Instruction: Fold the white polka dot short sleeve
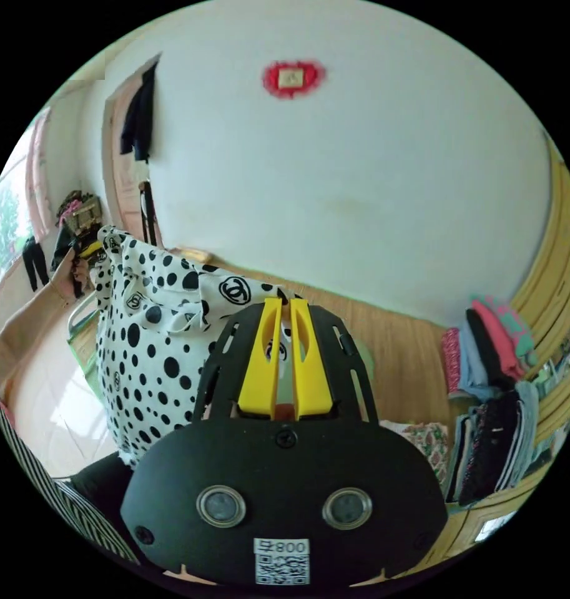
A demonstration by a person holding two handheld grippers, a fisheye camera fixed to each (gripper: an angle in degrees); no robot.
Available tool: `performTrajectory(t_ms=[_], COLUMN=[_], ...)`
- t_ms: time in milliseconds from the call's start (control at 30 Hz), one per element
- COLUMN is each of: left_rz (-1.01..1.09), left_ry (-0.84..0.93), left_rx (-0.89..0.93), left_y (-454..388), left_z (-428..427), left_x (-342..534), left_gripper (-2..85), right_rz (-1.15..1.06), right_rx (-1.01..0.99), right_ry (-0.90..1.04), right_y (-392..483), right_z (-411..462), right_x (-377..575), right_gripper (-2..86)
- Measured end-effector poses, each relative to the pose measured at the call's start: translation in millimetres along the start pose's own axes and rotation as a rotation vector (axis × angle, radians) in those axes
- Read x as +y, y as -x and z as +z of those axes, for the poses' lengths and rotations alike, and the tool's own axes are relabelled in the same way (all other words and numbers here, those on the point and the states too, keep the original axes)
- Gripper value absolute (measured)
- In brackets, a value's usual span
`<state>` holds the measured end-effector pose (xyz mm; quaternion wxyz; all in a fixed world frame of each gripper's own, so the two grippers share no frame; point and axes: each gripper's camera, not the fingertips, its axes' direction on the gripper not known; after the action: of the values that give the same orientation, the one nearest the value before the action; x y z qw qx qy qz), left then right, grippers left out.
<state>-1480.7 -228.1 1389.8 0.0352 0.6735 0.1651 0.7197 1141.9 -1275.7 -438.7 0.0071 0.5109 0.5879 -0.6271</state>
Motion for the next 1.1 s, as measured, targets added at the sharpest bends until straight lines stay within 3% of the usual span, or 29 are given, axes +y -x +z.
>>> performTrajectory(t_ms=[200,267,367,633,1100], left_rz=[-0.368,-0.443,-0.518,-0.588,-0.418], left_ry=[0.115,0.159,0.235,0.422,0.656], left_rx=[-0.214,-0.246,-0.166,-0.134,-0.383], left_y=[169.2,204.5,243.0,233.6,204.2], left_z=[62.2,63.6,56.4,-8.3,-4.4], left_x=[16.0,35.4,75.6,177.2,203.3], left_gripper=[7.5,7.9,7.8,8.2,9.4], right_rz=[0.062,0.074,0.158,0.381,0.475], right_rx=[-0.107,-0.146,-0.211,-0.347,-0.370], right_ry=[0.557,0.675,0.707,0.686,0.796], right_y=[-62.4,-74.2,-99.0,-171.5,-133.3], right_z=[257.6,306.8,341.0,300.7,232.1], right_x=[-34.0,-15.8,17.8,74.6,149.9], right_gripper=[1.3,1.1,2.1,7.4,8.4])
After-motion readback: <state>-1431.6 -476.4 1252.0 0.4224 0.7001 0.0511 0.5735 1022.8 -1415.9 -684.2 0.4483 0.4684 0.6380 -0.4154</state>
